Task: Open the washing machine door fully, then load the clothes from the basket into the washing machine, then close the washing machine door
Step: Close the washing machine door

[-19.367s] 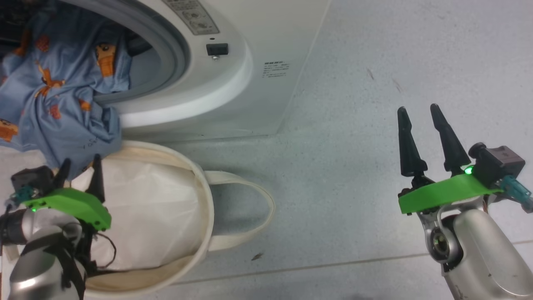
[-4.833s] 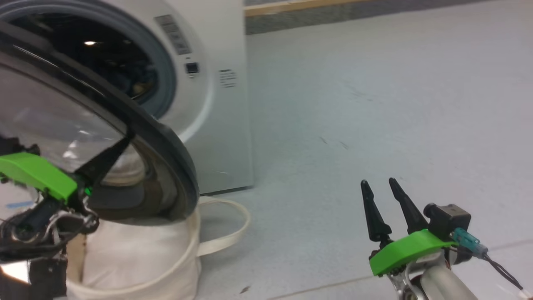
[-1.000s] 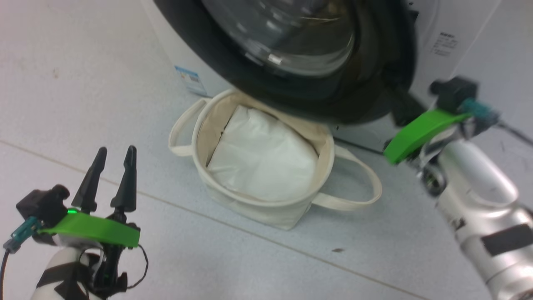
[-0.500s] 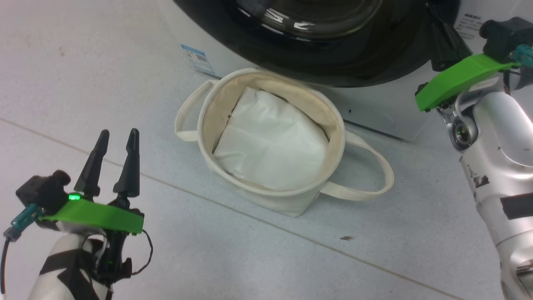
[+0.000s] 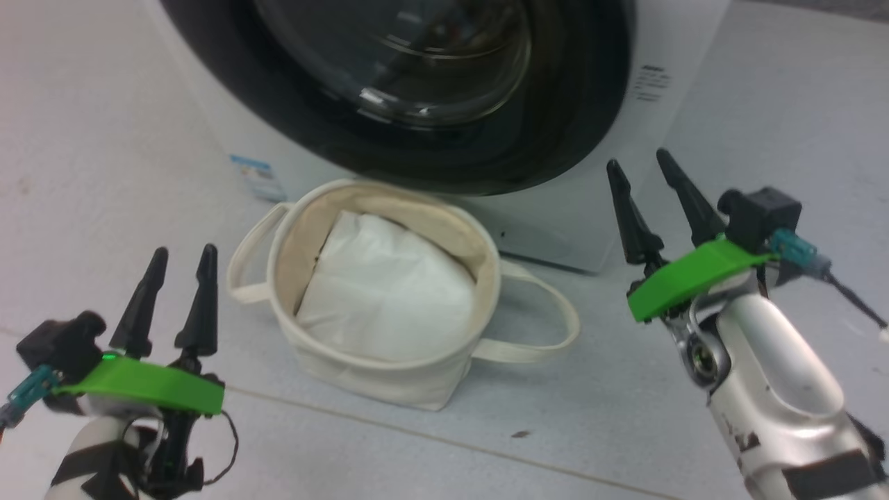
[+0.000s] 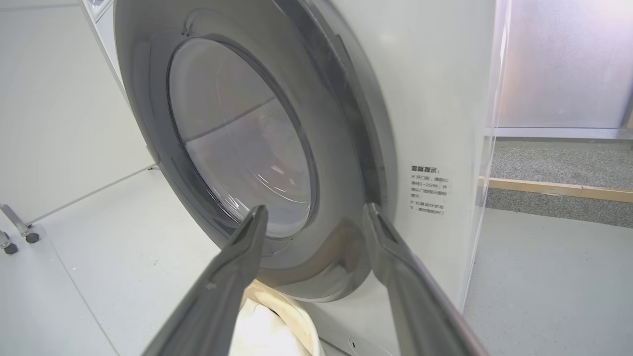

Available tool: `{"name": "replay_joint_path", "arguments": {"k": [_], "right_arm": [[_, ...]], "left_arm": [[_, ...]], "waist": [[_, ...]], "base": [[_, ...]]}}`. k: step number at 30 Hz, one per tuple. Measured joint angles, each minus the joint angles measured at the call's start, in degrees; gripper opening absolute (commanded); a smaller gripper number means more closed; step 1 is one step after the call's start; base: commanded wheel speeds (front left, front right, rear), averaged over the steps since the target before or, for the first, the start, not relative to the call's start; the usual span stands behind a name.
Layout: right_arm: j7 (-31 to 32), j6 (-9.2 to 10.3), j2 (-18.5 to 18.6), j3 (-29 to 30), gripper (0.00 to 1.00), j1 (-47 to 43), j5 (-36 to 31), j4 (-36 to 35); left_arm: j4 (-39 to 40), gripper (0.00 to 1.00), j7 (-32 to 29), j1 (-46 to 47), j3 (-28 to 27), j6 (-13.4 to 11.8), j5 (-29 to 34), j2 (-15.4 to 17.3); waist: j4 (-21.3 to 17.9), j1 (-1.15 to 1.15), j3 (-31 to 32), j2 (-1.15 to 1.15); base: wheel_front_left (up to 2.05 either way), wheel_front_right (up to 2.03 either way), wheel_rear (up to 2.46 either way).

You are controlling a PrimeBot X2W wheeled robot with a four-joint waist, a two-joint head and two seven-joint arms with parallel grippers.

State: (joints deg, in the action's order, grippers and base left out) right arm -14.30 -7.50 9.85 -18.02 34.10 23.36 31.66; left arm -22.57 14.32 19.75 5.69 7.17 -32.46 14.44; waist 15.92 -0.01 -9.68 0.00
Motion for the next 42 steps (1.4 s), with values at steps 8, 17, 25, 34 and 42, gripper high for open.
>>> {"name": "replay_joint_path", "arguments": {"k": [8,17,25,34,42], "right_arm": [[0.0,0.0,-0.6,2.7,1.0,-11.7,-0.2,-6.9],[0.0,0.0,-0.6,7.0,1.0,-19.0,-0.7,-11.1],[0.0,0.0,-0.8,7.3,1.0,-21.8,-0.7,-11.8],[0.0,0.0,-0.9,7.5,1.0,-21.8,-1.0,-12.2],[0.0,0.0,-1.0,7.8,1.0,-21.8,-1.2,-12.2]], "left_arm": [[-1.1,1.0,0.0,-6.0,-1.0,0.0,-4.3,2.1],[-0.7,1.0,0.0,-9.4,-1.7,0.0,-7.1,3.4],[-0.1,1.0,0.0,-9.5,-2.1,0.0,-6.9,3.5],[-0.1,1.0,0.0,-10.0,-2.6,0.0,-6.0,3.4],[-0.1,1.0,0.0,-10.0,-2.7,0.0,-5.4,3.4]], "waist": [[-7.4,0.0,4.9,0.0],[-13.9,0.0,9.5,0.0],[-15.6,0.01,10.7,0.0],[-15.2,0.01,10.9,0.0],[-14.7,0.01,10.9,0.0]], "base": [[0.0,0.0,0.0],[0.0,0.0,0.0],[0.0,0.0,0.0],[0.0,0.0,0.0],[0.0,0.0,0.0]]}}
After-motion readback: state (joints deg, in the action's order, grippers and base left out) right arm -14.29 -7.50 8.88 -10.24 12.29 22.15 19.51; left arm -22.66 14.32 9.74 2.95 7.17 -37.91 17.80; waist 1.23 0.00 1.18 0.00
